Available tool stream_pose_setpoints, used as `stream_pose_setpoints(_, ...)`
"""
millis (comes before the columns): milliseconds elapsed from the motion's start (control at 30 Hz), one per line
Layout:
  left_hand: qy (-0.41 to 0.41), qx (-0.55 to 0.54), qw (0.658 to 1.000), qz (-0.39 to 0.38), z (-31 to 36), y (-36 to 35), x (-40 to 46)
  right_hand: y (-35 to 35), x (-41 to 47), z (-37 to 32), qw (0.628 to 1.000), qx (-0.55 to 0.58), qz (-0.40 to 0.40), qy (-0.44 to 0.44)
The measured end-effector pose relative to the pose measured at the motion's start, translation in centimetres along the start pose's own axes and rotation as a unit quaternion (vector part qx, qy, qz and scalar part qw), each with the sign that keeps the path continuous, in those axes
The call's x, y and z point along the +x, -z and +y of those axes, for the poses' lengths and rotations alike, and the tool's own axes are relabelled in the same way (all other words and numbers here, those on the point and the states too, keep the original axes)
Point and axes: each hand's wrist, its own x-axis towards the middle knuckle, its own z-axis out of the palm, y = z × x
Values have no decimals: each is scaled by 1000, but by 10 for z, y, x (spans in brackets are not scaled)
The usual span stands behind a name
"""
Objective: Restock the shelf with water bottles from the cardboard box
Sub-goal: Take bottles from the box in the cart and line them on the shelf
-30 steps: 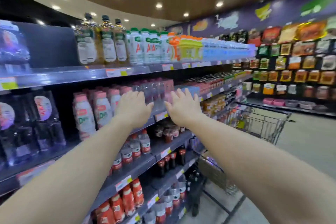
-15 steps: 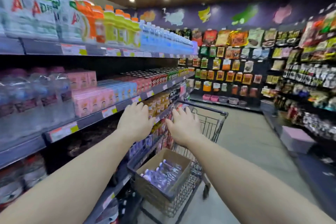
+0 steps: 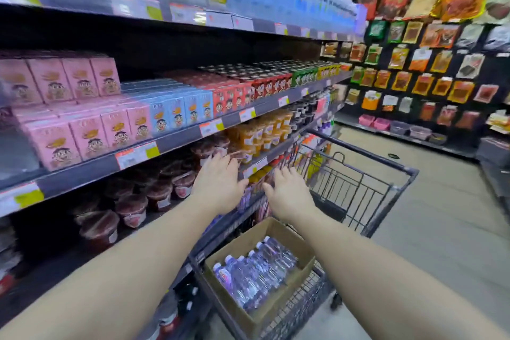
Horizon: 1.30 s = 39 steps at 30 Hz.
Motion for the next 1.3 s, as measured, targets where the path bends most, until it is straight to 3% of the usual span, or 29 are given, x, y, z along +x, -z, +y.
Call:
stream_pose_setpoints(233, 100, -19, 994, -38, 9, -67, 57, -61, 87, 52, 990, -1, -93, 103)
stream_pose_setpoints(500, 180, -30, 971, -155, -3, -154, 37, -150, 126, 53, 958, -19, -224, 179)
stream_pose_setpoints(867, 226, -137, 922, -281, 1, -296, 5, -278, 121, 108, 927, -57, -355, 105)
stream_pose_setpoints(1067, 285, -164, 893, -308, 5, -349, -20, -369, 102, 85, 890, 4, -446, 95)
stream_pose_setpoints(1300, 295, -188, 872, -343, 18, -392, -29, -457, 72, 64, 834, 122, -538, -26)
